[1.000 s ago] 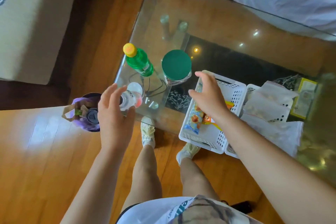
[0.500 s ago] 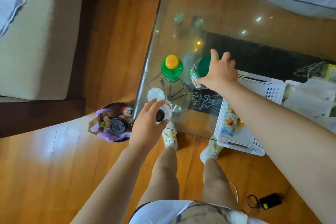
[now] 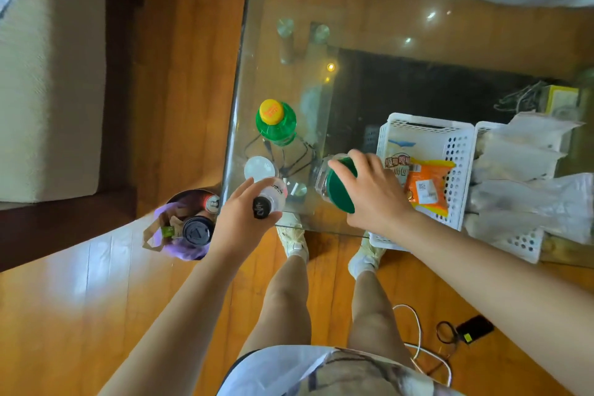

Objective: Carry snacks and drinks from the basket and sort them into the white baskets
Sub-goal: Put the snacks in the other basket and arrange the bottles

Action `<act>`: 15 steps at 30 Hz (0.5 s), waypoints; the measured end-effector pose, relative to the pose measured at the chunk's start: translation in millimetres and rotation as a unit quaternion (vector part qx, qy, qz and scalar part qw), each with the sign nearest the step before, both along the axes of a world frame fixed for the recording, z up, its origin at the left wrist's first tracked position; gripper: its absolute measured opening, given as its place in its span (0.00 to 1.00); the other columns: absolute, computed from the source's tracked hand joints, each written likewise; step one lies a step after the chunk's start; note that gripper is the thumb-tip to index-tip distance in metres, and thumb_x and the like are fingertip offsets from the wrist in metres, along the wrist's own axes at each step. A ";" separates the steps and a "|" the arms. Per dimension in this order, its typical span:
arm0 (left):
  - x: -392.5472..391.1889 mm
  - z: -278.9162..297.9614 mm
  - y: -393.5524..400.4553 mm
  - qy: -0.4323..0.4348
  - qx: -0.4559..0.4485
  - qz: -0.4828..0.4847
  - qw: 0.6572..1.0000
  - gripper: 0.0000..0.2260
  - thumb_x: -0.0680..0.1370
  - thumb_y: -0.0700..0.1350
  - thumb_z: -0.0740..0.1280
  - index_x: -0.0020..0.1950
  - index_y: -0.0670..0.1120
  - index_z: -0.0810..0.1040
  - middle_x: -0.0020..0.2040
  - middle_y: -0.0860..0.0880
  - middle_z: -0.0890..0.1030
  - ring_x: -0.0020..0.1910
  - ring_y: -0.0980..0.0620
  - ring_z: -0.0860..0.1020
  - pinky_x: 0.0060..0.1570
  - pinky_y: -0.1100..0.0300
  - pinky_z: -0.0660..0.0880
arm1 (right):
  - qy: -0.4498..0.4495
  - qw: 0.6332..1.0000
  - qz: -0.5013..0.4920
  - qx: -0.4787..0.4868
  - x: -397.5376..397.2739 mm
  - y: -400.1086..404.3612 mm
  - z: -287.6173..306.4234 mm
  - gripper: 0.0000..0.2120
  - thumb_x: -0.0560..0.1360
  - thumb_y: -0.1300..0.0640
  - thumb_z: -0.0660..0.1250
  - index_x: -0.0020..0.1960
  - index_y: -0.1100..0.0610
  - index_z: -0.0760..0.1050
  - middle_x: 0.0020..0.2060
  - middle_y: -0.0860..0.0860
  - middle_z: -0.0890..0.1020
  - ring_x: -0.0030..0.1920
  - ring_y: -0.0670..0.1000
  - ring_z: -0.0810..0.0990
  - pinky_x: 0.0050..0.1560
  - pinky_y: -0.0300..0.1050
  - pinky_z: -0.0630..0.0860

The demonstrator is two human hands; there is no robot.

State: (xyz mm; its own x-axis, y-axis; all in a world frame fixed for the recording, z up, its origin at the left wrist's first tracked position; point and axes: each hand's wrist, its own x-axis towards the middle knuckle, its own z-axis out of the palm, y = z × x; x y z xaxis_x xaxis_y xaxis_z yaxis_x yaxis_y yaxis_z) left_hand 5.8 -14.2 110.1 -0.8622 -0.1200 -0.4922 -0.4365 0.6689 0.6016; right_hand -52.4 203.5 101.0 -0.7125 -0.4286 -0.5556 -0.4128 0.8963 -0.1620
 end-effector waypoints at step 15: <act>3.8 -5.5 -2.1 -0.202 0.384 0.300 0.850 0.25 0.65 0.46 0.73 0.57 0.66 0.73 0.67 0.49 0.70 0.61 0.45 0.76 0.56 0.48 0.74 | -0.071 0.982 -0.094 -0.149 -19.4 -22.5 17.8 0.41 0.68 0.46 0.71 0.74 0.52 0.54 0.73 0.57 0.57 0.73 0.59 0.56 0.70 0.59 0.60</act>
State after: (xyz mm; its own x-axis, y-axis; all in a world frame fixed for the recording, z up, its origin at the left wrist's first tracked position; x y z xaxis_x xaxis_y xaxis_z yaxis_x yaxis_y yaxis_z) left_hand 9.6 -16.3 104.6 -0.5015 0.0115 -0.8651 -0.8350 -0.2680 0.4806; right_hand -71.9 181.0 118.8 -0.7188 -0.4564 -0.5244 -0.1997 0.8581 -0.4731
